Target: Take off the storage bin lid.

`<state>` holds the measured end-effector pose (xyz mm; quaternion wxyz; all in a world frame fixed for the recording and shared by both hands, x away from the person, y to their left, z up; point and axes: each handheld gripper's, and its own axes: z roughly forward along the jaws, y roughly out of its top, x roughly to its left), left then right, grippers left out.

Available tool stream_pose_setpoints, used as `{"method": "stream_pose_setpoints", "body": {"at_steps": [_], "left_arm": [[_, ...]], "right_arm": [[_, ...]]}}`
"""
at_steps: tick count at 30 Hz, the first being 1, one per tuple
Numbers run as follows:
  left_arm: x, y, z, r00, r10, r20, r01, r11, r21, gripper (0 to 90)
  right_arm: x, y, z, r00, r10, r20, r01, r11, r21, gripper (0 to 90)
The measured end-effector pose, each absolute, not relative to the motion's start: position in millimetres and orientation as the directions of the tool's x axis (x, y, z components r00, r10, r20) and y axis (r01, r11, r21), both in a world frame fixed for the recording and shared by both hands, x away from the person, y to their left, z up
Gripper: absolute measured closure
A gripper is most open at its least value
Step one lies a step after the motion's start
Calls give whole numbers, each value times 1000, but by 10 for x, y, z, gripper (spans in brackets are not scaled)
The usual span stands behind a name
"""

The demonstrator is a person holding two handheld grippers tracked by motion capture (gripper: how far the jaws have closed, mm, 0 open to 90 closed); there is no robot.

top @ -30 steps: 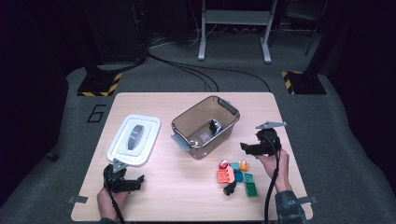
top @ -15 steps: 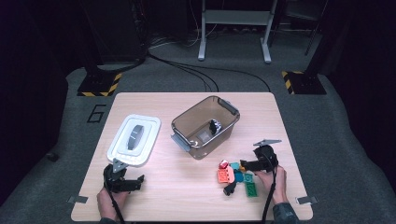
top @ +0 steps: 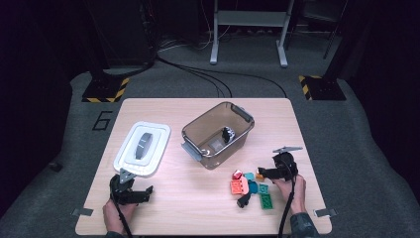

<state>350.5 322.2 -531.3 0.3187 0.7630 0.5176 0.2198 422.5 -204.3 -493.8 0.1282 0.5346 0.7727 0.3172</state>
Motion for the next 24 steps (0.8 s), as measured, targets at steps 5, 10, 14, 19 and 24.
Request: {"method": "stream_pose_setpoints", "body": {"at_steps": [5,10,14,19,24], "left_arm": [[3505,3222,-5313,368,930,6,650,-261,714,1],[3505,3222,-5313,368,930,6,650,-261,714,0],[3505,3222,-5313,367,930,6,650,-261,714,1],[3504,3222,-5313,367,930,6,650,-261,714,1],[3505,3222,-5313,367,930,6,650,-261,714,0]], "right_arm": [[4211,-1947,-4888,-380,916,126,731,214,648,206],[4230,-1838,-4926,-361,925,118,752,214,623,235],[4209,-1804,-4956,-367,925,94,757,238,609,265],[4162,-1856,-4944,-353,932,84,764,235,601,332],[4110,-1960,-4932,-337,937,88,767,219,603,414]]}}
